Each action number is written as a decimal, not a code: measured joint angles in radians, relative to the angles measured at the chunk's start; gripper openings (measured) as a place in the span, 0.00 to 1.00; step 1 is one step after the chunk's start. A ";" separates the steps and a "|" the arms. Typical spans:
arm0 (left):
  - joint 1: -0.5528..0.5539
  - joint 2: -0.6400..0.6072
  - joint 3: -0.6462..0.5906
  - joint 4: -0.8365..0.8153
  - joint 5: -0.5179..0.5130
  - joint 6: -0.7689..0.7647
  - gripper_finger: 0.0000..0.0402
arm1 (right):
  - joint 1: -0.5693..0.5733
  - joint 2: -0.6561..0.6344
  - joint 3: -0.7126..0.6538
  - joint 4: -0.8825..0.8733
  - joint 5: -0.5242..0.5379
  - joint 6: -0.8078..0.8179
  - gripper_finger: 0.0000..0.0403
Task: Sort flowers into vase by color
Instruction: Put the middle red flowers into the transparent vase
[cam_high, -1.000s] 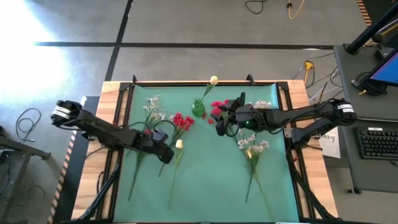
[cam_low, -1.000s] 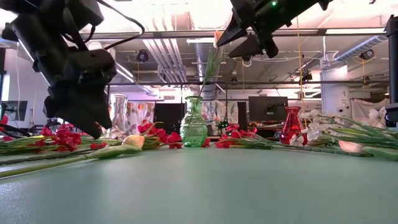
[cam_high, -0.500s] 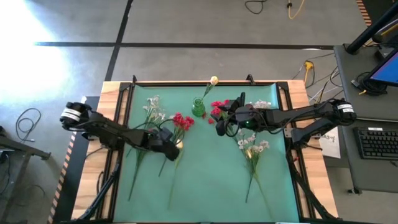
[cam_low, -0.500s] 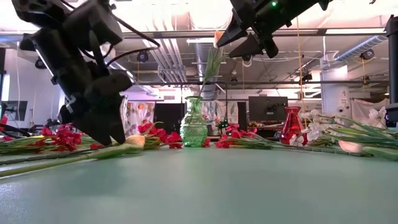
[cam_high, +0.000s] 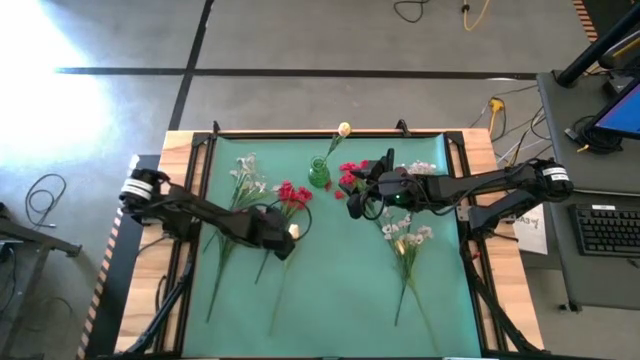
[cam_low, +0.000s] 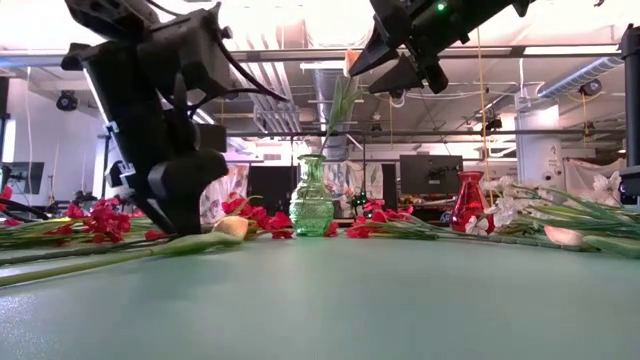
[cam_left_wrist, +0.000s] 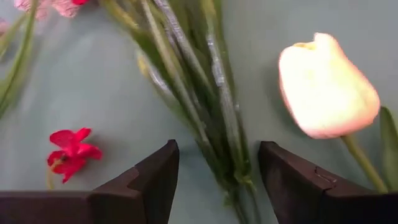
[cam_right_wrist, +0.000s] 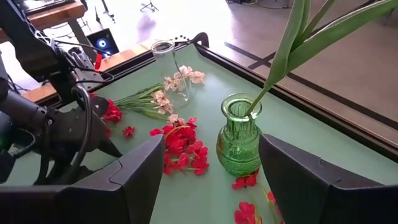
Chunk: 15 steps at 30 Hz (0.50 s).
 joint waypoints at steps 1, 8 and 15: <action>0.000 0.009 0.007 0.001 0.000 0.004 0.49 | 0.001 0.000 0.000 0.000 0.000 0.000 0.63; 0.000 0.040 0.022 0.010 0.007 0.006 0.38 | 0.008 0.000 0.000 -0.001 0.000 0.002 0.63; 0.002 0.026 0.024 0.001 0.008 0.005 0.19 | 0.013 0.000 0.000 -0.002 0.000 0.001 0.62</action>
